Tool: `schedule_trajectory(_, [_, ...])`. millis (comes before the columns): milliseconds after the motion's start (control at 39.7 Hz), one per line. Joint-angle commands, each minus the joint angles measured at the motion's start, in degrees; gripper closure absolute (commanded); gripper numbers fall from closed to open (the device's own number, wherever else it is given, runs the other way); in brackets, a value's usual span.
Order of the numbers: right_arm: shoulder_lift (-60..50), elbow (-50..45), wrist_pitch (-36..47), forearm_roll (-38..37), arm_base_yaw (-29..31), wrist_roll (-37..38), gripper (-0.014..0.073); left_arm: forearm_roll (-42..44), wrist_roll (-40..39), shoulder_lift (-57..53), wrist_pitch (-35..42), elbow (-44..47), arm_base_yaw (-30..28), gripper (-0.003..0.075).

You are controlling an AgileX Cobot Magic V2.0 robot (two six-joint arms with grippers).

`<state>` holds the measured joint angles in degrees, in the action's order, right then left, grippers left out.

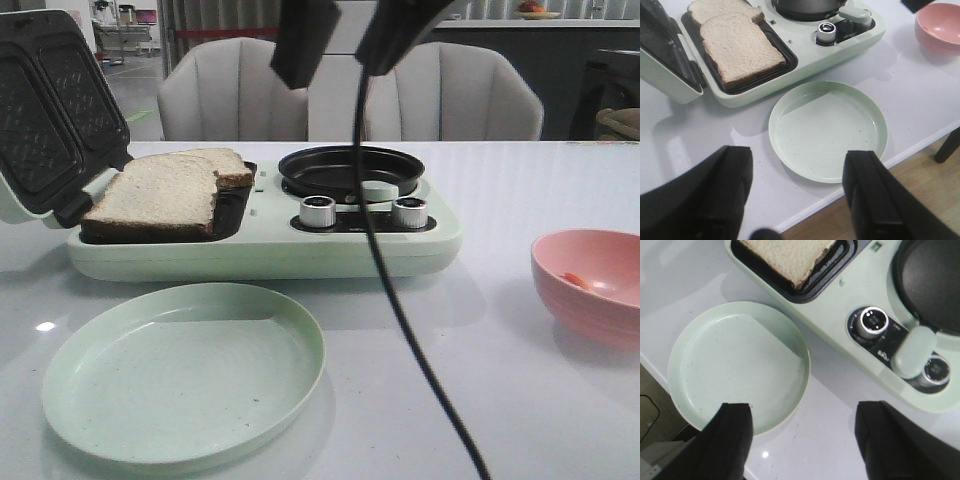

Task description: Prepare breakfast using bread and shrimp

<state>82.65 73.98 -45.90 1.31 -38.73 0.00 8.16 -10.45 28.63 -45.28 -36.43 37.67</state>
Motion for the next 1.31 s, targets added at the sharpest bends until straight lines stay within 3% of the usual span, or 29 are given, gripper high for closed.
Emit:
schedule_trajectory(0, [-9.38,-4.33,5.32,-1.31,-0.14,0.67,0.005,0.07,-0.16,0.17,4.18,-1.69,0.46,0.0263])
schedule_trajectory(302, [-29.53,-20.7,8.52,-1.31,-0.14,0.67,0.005,0.07,-0.16,0.17,4.18,-1.69,0.46,0.0263])
schedule_trajectory(680, [-48.03,-32.91,10.63,-1.31,-0.14,0.67,0.005,0.07,-0.16,0.17,4.18,-1.69,0.46,0.0263])
schedule_trajectory(1083, [-50.14,-33.79,9.27,-0.73,-0.14,0.67,0.005,0.07,-0.16,0.3,6.76,-1.69,0.46,0.0263])
schedule_trajectory(1284, [-50.14,-33.79,9.27,-0.73,-0.14,0.67,0.005,8.58,-0.16,8.32,-3.17,-4.83,0.46,0.0263])
